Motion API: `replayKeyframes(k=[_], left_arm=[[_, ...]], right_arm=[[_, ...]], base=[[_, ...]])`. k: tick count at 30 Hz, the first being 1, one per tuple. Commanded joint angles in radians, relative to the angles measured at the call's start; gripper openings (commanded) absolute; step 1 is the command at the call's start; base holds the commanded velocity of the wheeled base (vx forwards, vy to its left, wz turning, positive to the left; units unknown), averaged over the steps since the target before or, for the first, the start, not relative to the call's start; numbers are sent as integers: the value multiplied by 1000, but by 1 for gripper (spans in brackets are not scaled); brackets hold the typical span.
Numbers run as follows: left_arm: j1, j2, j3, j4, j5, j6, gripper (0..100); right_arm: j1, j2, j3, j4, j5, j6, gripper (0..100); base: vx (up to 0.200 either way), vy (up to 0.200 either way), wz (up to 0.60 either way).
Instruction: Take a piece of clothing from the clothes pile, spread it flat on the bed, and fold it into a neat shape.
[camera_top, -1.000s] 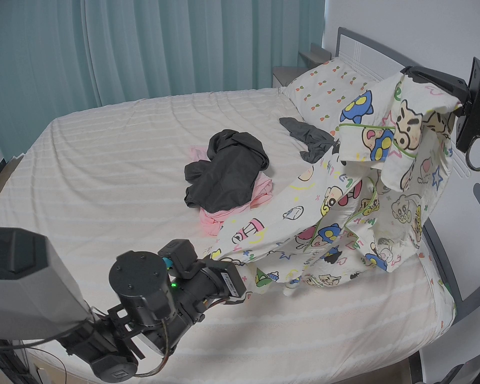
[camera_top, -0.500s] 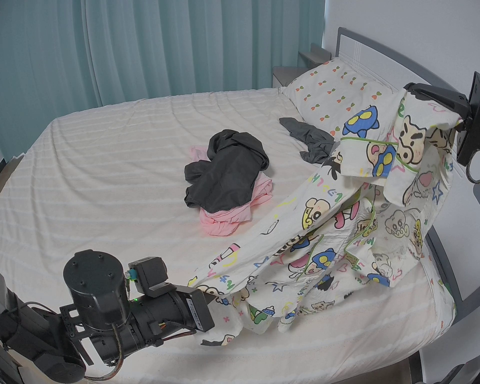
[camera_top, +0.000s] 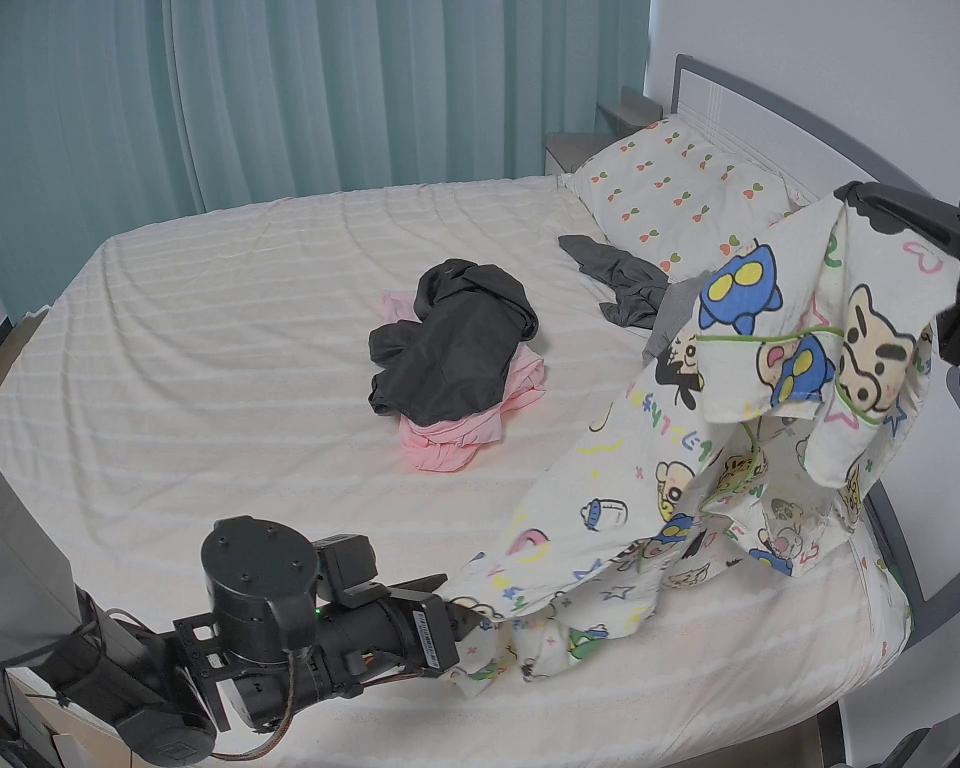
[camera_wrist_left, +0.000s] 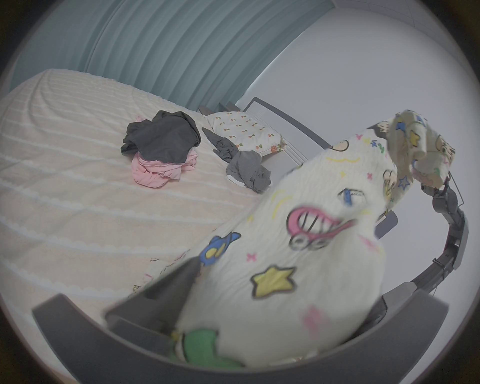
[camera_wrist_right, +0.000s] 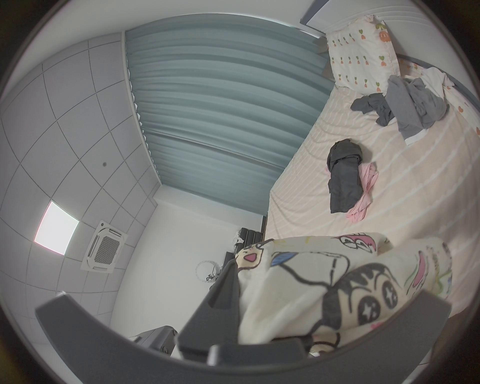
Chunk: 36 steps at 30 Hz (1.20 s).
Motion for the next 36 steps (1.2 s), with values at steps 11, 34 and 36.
replayKeyframes(k=[11,34,36], left_arm=[[-21,151,-110,-1,6,8,100],[-43,203,-16,-268,15,3,0],[-17,155,0,-268,22,8,0]], right_arm=[[155,-27,19,-4,0,-2,0],[86,-49,27,-6,-2,-2,0],[52,-53,31,-6,1,-2,0]], base=[[0,0,0],[0,0,0],[0,0,0]])
